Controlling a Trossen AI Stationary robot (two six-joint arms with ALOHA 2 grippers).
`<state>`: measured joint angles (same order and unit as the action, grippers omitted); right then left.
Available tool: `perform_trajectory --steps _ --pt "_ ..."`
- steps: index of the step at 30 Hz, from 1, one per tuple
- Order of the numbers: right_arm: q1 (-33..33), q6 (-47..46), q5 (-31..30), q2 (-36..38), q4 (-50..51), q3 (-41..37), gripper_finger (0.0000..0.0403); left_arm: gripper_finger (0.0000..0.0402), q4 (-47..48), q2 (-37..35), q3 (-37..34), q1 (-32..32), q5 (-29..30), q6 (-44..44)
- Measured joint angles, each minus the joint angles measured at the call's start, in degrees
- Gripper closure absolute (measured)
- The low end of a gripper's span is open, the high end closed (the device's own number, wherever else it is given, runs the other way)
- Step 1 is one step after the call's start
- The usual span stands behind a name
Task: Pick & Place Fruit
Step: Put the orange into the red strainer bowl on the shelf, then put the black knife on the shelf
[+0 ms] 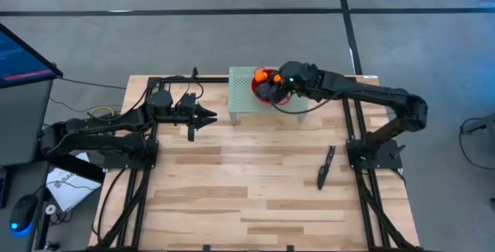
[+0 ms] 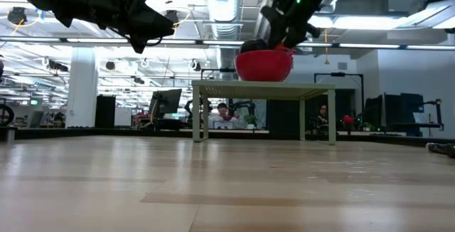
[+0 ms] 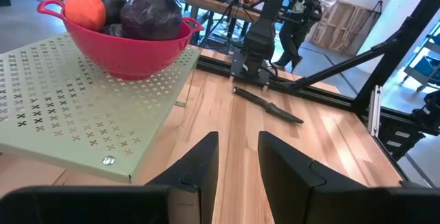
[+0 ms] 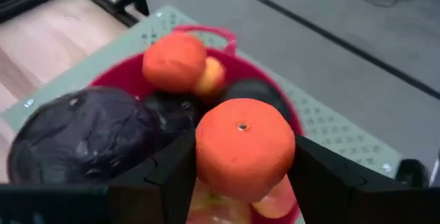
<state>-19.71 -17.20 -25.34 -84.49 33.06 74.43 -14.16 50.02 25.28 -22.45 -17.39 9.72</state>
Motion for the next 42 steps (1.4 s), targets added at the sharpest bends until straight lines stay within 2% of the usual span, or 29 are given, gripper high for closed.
perform_trajectory --steps 9,20,28,34,38,40,42 --pt "-0.36 -2.15 1.51 -0.81 0.37 0.0 0.0182 0.0305 -0.02 0.01 0.0 0.0 0.0 0.01" --pt "-0.3 -2.13 1.51 -0.31 0.9 0.09 0.0134 0.0305 -0.03 0.01 0.0 0.0 0.0 0.0" --pt "0.49 -1.26 0.2 7.66 2.01 0.07 0.0132 0.0305 -0.02 0.0 0.0 0.0 0.0 0.0" --pt "6.98 -1.23 -3.2 17.57 10.36 -0.87 0.0136 0.0305 -0.02 -0.15 0.02 -0.01 0.0 0.0" --pt "14.14 -6.65 -3.44 24.97 16.15 -5.47 0.0147 0.0305 -0.02 -0.15 0.02 -0.01 0.0 -0.24" --pt "18.53 -10.61 -2.53 28.26 20.62 -7.25 0.0153 0.0305 -0.02 -0.15 0.01 -0.01 0.0 -0.24" --pt "23.46 -13.34 2.19 30.6 25.85 -7.99 0.016 0.0305 -0.02 -0.15 0.02 -0.01 0.0 -0.26"
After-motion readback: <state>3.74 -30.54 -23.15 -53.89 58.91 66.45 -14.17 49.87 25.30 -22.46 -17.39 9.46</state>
